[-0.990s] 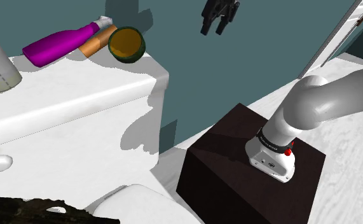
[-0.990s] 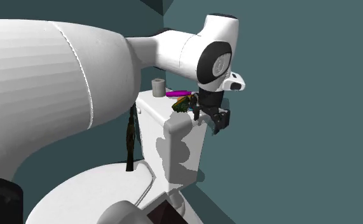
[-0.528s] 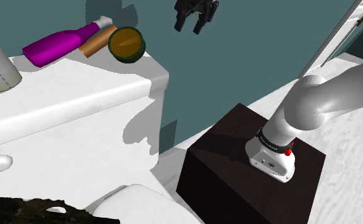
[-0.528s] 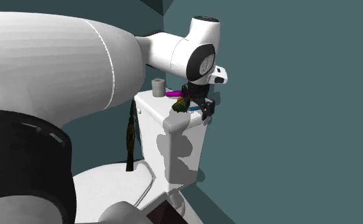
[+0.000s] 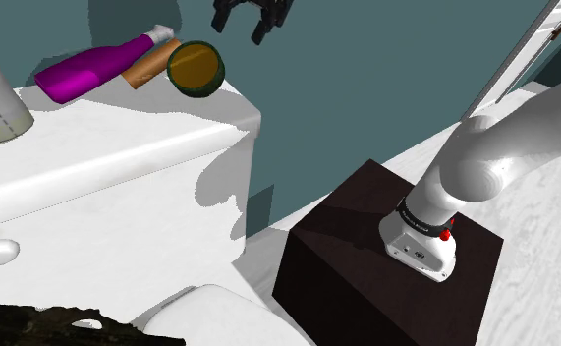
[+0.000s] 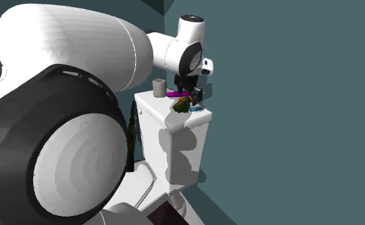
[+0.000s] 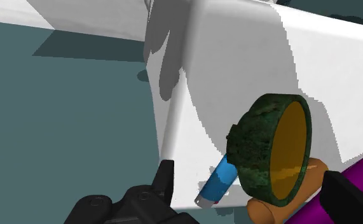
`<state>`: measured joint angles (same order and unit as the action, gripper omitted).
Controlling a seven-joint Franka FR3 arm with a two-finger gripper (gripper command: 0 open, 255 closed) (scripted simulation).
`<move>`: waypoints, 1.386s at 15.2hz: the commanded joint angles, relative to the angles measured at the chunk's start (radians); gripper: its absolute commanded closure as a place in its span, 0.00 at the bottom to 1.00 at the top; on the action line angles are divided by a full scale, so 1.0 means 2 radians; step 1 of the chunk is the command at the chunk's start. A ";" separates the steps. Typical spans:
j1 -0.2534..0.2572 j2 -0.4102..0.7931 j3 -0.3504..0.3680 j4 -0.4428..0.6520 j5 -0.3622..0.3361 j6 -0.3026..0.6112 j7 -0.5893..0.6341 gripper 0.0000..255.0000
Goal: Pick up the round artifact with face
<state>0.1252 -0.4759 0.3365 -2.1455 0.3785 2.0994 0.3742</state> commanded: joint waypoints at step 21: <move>0.005 0.030 0.025 -0.023 0.012 0.080 0.008 1.00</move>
<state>0.1350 -0.4136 0.3864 -2.1914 0.4032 2.2607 0.3905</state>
